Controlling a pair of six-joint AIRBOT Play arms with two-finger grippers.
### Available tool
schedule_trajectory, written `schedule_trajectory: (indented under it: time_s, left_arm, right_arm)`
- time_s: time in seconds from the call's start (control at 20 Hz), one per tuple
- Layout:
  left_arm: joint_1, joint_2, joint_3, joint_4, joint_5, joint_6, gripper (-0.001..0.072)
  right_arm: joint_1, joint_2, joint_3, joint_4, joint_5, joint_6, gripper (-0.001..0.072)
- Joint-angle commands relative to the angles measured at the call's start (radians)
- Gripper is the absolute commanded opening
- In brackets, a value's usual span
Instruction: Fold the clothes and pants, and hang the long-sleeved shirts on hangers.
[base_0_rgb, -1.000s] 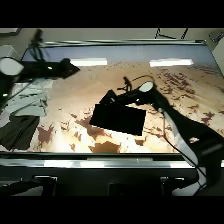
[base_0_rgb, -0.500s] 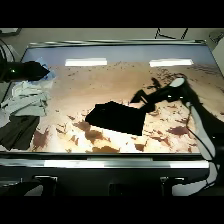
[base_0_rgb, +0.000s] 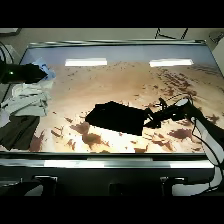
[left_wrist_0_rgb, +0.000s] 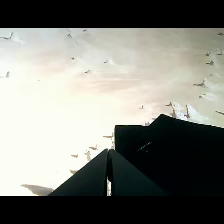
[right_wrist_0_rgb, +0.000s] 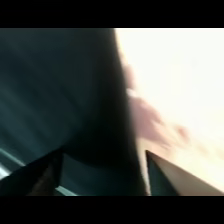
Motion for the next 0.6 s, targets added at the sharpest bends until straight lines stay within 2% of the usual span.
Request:
schedule_trajectory:
  time_s: [0.0,0.05,0.15,0.25,0.35,0.55]
  left_arm:
    - [0.0,0.001,0.0,0.001,-0.002,-0.008,0.0025]
    - [0.0,0.001,0.0,0.001,-0.001,-0.008,0.0026]
    - [0.0,0.0,0.0,0.001,-0.001,-0.008,0.0026]
    - [0.001,0.0,0.0,0.002,0.0,-0.008,0.0026]
    - [0.0,-0.003,0.0,0.002,0.003,-0.008,0.0026]
    - [0.0,-0.009,0.0,0.001,0.002,-0.021,0.0026]
  right_arm:
    - [0.039,-0.015,-0.01,0.182,0.006,-0.152,0.0196]
    - [0.034,-0.011,0.032,0.192,0.04,-0.158,0.0036]
    - [0.01,-0.006,0.182,0.186,0.129,-0.15,0.0038]
    - [-0.03,-0.006,0.396,0.161,0.208,-0.068,0.0038]
    - [-0.084,-0.006,0.616,0.103,0.225,0.037,0.0038]
    - [-0.302,-0.036,0.884,0.043,0.225,0.149,0.0039]
